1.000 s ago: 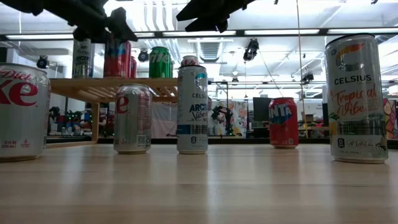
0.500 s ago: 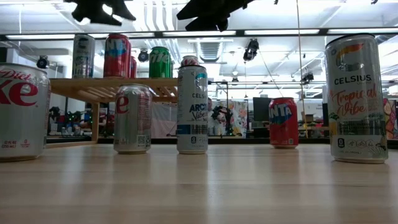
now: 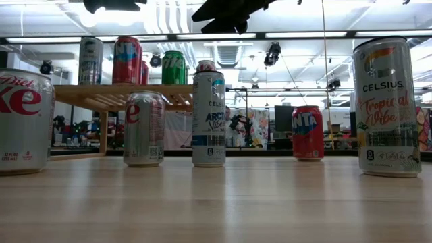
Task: Place canned beverage on shelf
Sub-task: Put the bottom orange soda can on the shelf aligned with the other orange soda can
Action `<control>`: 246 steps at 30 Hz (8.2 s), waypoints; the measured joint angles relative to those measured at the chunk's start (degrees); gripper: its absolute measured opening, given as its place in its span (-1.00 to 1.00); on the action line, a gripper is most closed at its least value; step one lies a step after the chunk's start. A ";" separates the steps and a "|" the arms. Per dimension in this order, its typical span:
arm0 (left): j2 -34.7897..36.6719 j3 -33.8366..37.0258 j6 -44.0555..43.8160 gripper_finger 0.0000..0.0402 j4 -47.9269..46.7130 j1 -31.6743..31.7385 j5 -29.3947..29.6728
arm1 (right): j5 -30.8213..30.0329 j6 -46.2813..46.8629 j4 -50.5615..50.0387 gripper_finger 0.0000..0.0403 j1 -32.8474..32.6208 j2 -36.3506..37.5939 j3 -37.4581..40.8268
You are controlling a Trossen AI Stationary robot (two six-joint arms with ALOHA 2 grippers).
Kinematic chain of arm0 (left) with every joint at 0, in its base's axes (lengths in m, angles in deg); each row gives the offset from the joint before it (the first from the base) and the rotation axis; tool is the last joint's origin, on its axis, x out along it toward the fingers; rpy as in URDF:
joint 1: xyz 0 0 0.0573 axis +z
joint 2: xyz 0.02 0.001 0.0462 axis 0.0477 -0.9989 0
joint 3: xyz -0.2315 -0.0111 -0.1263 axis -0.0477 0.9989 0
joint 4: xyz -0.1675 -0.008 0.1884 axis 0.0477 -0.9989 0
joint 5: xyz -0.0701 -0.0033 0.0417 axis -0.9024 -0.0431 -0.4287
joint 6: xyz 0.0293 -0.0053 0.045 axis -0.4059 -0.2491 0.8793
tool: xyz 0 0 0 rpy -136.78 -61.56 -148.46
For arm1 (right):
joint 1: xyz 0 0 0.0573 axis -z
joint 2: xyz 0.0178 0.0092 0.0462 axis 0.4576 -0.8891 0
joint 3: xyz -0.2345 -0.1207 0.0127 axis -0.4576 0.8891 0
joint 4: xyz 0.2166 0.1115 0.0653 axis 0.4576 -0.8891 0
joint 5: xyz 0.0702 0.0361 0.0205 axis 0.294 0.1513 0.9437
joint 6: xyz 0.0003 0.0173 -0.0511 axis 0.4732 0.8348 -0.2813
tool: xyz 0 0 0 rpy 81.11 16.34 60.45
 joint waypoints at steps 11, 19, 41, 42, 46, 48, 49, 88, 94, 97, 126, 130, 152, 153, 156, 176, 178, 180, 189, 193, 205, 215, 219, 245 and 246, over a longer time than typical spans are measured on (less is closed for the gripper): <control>-0.79 0.28 -12.29 -0.68 -21.10 -3.80 1.05 | 0.01 0.04 0.00 0.63 -0.01 0.00 0.00; -1.18 0.64 -14.86 -0.99 -24.05 -3.80 5.70 | 0.02 0.04 -0.08 0.63 -0.01 0.01 0.00; -6.75 5.57 -18.49 -1.00 -15.92 -3.73 18.92 | 0.02 -1.03 -0.55 0.63 0.01 0.02 0.04; -6.80 5.57 -18.62 -1.00 -15.88 -3.73 19.46 | 0.01 -1.01 -0.61 0.63 0.01 0.02 0.04; -6.78 5.57 -19.05 -1.00 -15.95 -3.69 20.69 | 0.01 -1.03 -0.93 0.63 0.01 0.02 0.07; -6.76 5.57 -19.05 -1.00 -15.94 -3.69 21.17 | 0.02 -1.03 -1.18 0.63 0.01 0.02 0.07; -6.74 5.57 -19.07 -1.00 -15.95 -3.69 21.72 | 0.01 -1.03 -1.31 0.63 0.01 0.02 0.07; -6.80 5.60 -20.41 -1.00 -16.17 -3.29 20.75 | -0.09 -3.61 -7.24 0.63 0.04 0.37 0.15; -7.35 5.64 -20.58 -1.00 -16.10 -3.14 23.99 | -0.09 -3.56 -7.91 0.63 0.04 0.37 0.13; -7.61 5.64 -20.71 -1.00 -16.06 -2.87 25.29 | -0.10 -3.57 -7.91 0.63 0.04 0.37 0.13; -11.53 5.46 -22.24 -1.00 -15.41 -0.34 23.82 | -0.11 -3.04 -7.93 0.63 0.04 0.37 0.22; -12.51 5.49 -22.22 -1.00 -15.41 -0.30 26.74 | -0.11 -3.08 -7.93 0.63 0.04 0.37 0.22; -12.46 5.49 -20.12 -1.00 -15.69 3.39 28.13 | -0.11 -2.99 -7.96 0.63 0.06 0.37 0.22; -12.46 5.49 -20.10 -1.00 -15.69 3.37 28.13 | -0.11 -2.99 -7.98 0.63 0.06 0.37 0.22; -12.46 5.49 -20.11 -1.00 -15.63 3.37 28.05 | -0.11 -2.99 -8.00 0.63 0.05 0.37 0.22; -12.14 2.54 -20.19 -1.00 -21.57 3.68 20.99 | -0.07 -2.97 -8.19 0.63 0.04 0.37 0.22; -12.14 2.54 -19.62 -1.00 -21.59 4.07 21.89 | -0.07 -2.97 -8.20 0.63 0.04 0.37 0.22; -12.14 2.56 -19.36 -1.00 -21.59 4.70 22.01 | -0.07 -2.97 -8.20 0.63 0.04 0.37 0.22; -12.14 2.58 -19.03 -1.00 -21.70 7.91 22.12 | -0.04 -2.43 -8.22 0.63 0.04 0.37 0.22; -12.14 2.58 -19.03 -1.00 -21.72 8.14 22.11 | -0.07 -2.34 -8.24 0.63 0.04 0.37 0.22; -12.12 2.39 -20.30 -1.00 -21.43 8.18 23.53 | -0.04 -1.88 -8.26 0.63 0.01 0.37 0.22; -13.76 2.29 -21.27 -1.00 -19.36 8.27 20.33 | -0.06 -1.46 -8.28 0.63 0.03 0.37 0.49; -14.76 2.29 -22.31 -1.00 -19.25 8.56 23.65 | -0.05 -1.44 -8.30 0.63 0.01 0.37 0.68; -12.37 -0.24 -16.02 -1.00 -21.96 7.00 18.48 | -0.04 -0.40 -8.26 0.63 0.01 0.37 1.37; -11.98 -1.23 -15.98 -1.00 -23.69 6.70 16.72 | -0.04 -0.39 -8.30 0.63 0.01 0.37 1.46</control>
